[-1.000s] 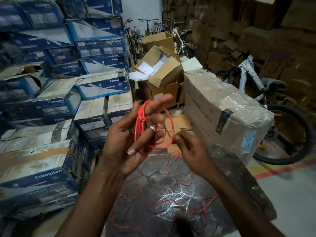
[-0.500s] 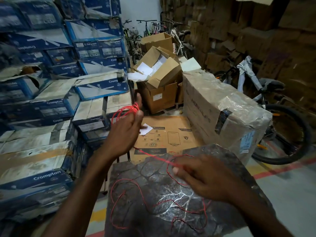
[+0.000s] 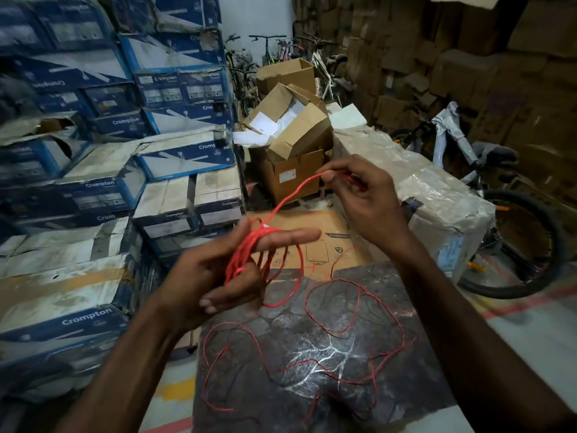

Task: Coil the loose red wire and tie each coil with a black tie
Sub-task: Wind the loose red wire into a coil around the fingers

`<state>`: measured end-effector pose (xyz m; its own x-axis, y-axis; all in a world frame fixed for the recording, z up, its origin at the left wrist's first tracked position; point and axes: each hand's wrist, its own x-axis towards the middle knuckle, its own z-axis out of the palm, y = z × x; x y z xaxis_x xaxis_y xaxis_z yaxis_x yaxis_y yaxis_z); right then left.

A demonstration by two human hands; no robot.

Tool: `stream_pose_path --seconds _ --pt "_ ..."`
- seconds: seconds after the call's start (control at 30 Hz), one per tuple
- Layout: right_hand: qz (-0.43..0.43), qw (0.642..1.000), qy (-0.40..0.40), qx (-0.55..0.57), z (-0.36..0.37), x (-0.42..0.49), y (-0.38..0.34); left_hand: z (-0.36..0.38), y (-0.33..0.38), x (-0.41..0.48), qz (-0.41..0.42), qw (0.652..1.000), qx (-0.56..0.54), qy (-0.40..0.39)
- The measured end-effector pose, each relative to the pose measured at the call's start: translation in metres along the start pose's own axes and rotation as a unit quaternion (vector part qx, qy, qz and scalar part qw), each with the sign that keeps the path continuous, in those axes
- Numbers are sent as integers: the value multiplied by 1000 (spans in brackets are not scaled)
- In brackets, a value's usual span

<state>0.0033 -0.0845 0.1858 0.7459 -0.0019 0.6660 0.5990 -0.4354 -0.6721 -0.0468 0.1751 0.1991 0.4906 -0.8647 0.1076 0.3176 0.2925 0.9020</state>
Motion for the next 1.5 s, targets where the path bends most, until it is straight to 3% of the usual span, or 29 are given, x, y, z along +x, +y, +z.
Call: stream_pose_path --seconds 0.17,0.33,0.47,0.57,0.63,0.7,0.77,0.83,0.93,1.0,1.1,1.2,1.33,1.43,1.5 --pt "69 995 -68 35 29 -20 9 7 31 -9 138 980 -124 -65" --pt "135 967 -193 96 57 -68 25 -8 62 -3 253 962 -89 52" --pt "181 948 -253 68 61 -108 26 -13 72 6 271 927 80 248" --pt "122 937 -321 -57 51 -120 11 -23 66 13 207 885 200 367" --pt "39 924 -358 -132 41 -119 -5 -32 55 14 108 806 407 417" --pt "-10 925 -350 -146 29 -106 -23 -40 38 12 -20 703 595 391" --pt "-39 939 -315 -130 17 -86 -37 -38 21 8 -97 666 650 353" --pt "-51 960 -257 -95 8 -60 -41 -29 9 5 -140 702 629 304" --pt "-42 976 -211 -39 5 -19 -39 -8 4 1 -135 817 500 255" --pt "-40 978 -205 17 11 1 -36 -3 5 -3 -145 893 368 212" --pt "-46 977 -198 69 20 17 -36 -9 4 -14 -147 977 136 65" --pt "-49 981 -180 60 24 18 -38 -3 7 -21 -53 992 -95 -69" --pt "-10 980 -190 55 27 -5 -36 26 15 -5 55 944 -293 -141" --pt "28 979 -200 9 23 -31 -27 15 27 -3 141 960 -242 -23" --pt "43 976 -212 -17 17 -49 -21 1 33 -1 164 960 -225 5"
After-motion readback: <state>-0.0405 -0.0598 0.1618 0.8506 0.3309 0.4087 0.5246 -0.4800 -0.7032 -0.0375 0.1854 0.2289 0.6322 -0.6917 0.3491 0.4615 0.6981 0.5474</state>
